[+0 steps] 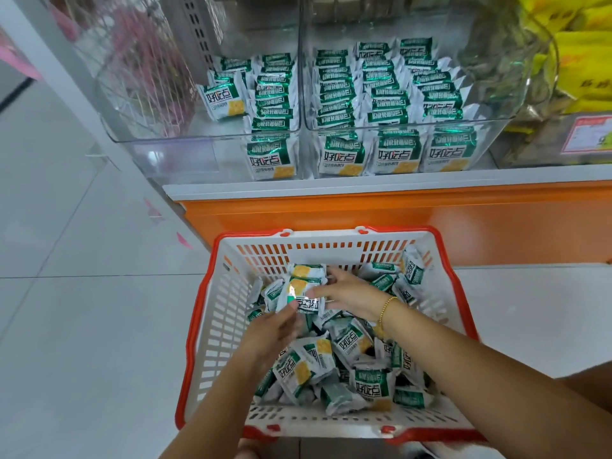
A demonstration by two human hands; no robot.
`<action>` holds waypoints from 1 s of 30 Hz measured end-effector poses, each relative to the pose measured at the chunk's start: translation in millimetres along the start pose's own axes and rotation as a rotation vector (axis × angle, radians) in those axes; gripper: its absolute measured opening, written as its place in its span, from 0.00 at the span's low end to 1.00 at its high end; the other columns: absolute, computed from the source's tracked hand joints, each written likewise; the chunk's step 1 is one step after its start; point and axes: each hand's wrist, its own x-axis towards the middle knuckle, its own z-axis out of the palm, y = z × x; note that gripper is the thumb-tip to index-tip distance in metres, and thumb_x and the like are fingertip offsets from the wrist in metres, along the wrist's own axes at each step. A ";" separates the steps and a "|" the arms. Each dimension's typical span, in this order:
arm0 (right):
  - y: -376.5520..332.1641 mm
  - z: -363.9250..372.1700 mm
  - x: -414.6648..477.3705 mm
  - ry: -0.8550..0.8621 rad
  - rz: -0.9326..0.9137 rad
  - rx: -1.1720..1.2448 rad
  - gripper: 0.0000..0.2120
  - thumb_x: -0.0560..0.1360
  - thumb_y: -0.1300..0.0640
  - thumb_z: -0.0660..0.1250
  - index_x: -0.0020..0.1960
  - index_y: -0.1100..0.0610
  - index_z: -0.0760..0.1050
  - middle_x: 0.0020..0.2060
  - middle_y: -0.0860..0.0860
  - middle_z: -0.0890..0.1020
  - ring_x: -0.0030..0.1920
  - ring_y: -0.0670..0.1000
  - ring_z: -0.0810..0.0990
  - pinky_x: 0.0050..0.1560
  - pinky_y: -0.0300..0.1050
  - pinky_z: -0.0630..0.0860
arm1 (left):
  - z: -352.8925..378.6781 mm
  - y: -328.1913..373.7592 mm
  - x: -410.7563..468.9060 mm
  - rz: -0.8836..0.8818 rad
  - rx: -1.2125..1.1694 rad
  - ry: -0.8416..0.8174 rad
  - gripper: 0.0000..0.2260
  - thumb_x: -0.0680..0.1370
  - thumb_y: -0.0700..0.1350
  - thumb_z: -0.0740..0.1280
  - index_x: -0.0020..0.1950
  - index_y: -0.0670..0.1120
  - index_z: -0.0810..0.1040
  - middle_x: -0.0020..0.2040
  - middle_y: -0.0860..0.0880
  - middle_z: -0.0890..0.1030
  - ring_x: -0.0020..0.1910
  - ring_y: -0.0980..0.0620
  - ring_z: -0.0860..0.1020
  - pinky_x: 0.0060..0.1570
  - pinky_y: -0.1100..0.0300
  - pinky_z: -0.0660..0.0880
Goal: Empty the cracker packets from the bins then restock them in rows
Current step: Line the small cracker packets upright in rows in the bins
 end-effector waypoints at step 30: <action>-154.3 7.2 -107.6 -0.272 -0.440 -0.336 0.33 0.66 0.58 0.77 0.67 0.49 0.67 0.63 0.55 0.76 0.60 0.52 0.79 0.64 0.50 0.74 | -5.8 154.1 -152.5 0.695 0.339 -0.073 0.12 0.71 0.49 0.73 0.53 0.48 0.82 0.51 0.50 0.84 0.54 0.51 0.81 0.58 0.51 0.74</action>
